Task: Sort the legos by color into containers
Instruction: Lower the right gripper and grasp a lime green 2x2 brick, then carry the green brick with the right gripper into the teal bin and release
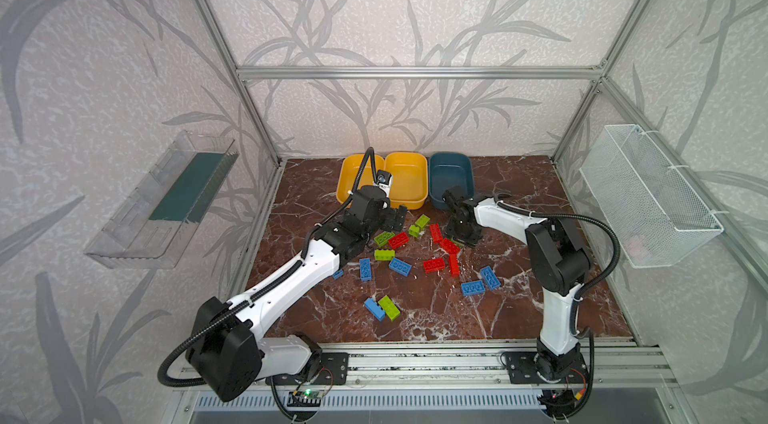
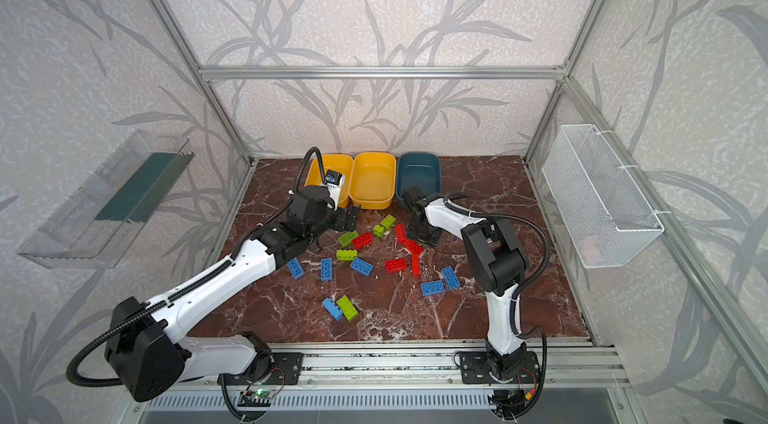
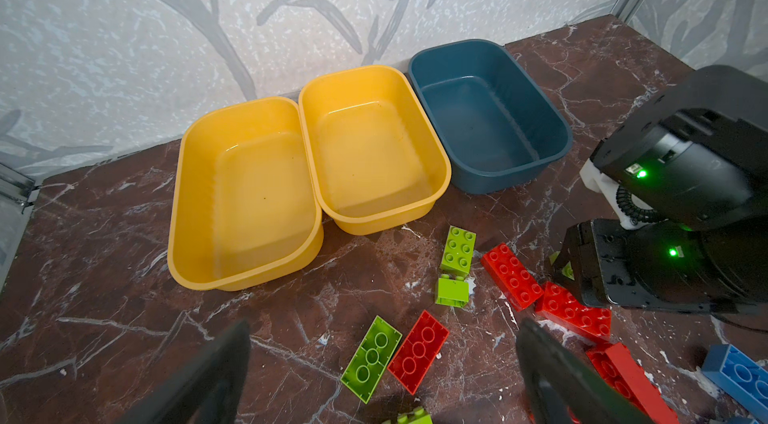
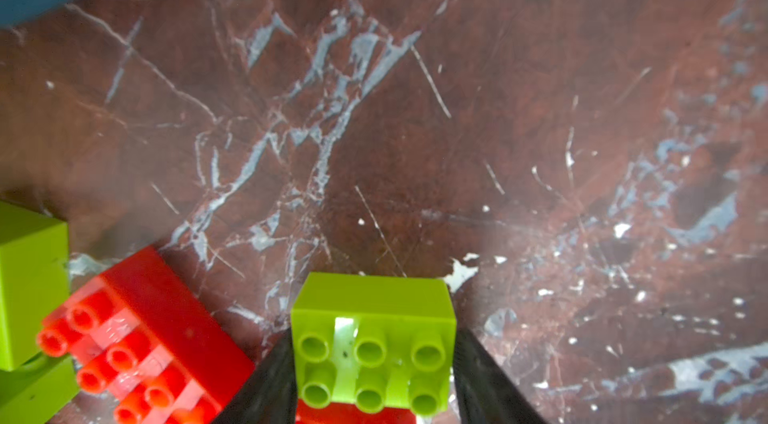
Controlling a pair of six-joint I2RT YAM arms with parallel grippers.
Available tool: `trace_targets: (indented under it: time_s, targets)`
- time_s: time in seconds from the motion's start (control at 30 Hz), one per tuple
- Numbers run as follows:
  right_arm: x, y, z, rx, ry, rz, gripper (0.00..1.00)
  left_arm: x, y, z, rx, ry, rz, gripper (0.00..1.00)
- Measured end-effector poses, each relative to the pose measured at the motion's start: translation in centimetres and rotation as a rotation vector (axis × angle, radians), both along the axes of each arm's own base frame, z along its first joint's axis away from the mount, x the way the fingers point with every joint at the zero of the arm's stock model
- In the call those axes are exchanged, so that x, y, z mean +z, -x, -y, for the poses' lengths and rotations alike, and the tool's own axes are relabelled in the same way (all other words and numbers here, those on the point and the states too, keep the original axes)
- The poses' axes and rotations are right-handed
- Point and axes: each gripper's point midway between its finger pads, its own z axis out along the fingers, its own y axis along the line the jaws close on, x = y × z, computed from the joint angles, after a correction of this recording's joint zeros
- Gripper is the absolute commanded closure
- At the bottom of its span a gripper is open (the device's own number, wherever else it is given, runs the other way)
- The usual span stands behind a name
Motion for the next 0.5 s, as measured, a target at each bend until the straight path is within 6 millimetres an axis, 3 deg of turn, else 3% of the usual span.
trace_targets:
  time_s: [0.5]
  targets:
    - [0.13, 0.52, 0.49, 0.139, 0.050, -0.030, 0.60, -0.05, -0.20, -0.25, 0.007, 0.006, -0.003, 0.01]
